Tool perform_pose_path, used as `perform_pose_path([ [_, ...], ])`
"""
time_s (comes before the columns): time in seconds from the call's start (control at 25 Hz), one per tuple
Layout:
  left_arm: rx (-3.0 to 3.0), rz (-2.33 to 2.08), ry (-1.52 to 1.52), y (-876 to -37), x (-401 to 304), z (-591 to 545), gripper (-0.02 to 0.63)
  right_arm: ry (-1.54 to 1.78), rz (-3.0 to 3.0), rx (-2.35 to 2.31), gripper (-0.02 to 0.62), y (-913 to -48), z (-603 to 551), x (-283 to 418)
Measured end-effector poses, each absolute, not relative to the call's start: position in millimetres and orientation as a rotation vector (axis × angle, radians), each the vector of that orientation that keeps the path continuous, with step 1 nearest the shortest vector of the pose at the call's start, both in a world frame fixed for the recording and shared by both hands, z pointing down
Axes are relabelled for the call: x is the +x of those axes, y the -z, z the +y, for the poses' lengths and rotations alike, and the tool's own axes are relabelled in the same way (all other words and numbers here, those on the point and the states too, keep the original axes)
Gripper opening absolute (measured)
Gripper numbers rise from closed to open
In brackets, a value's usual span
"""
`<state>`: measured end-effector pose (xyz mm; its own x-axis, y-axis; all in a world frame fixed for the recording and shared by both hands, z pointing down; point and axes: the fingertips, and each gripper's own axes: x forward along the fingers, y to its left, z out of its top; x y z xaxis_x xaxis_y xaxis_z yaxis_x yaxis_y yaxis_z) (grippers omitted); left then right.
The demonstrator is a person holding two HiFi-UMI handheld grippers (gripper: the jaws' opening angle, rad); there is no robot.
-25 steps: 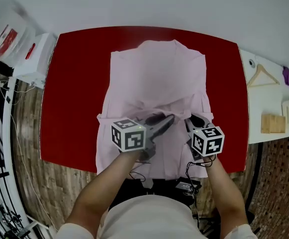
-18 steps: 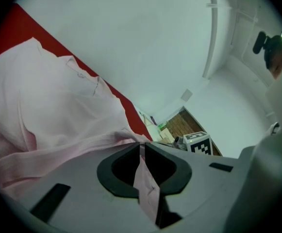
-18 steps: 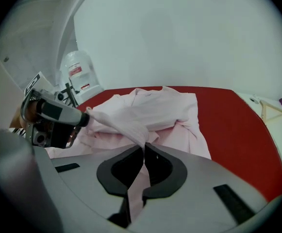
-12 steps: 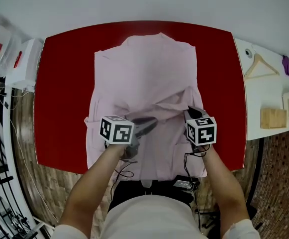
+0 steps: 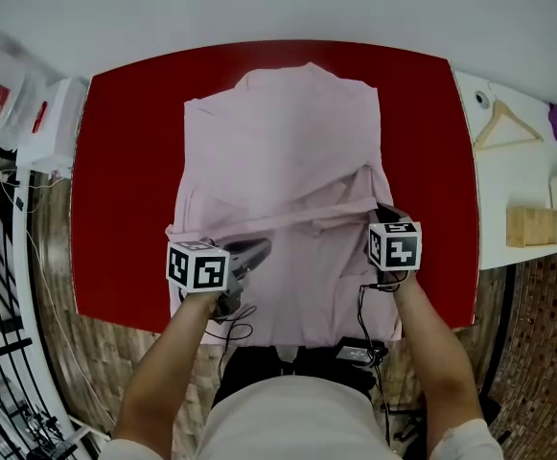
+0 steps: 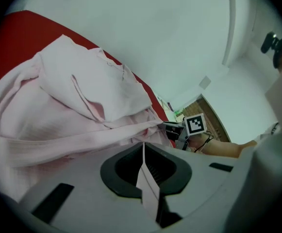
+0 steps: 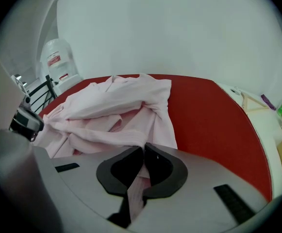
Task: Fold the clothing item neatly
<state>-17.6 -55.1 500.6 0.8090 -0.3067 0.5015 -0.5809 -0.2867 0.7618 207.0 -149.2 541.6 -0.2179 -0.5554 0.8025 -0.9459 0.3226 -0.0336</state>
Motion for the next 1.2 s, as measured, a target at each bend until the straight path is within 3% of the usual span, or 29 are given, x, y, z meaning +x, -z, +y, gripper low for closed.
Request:
perform_pose_path([
  [0.24,1.927,-0.754,-0.26,-483.1,-34.4,-46.5,0.012,-0.66,-1.911,1.36,0.026,-537.5,-150.5,211.4],
  [0.44,1.956,-0.825,-0.24,-470.3,-47.3,-32.9,0.012,-0.651,-1.932,1.357,0.095,-534.3,-147.3,219.5],
  [0.8,1.953,-0.934,-0.21,-456.9,-68.4,-0.9,0.012,-0.589,-1.928,1.254,0.104,-536.7,-137.5,225.0],
  [1.2,1.981,-0.923,-0.188,-449.9,-88.3,32.3,0.012,-0.375,-1.862,1.049,0.226,-532.8,-128.4,226.7],
])
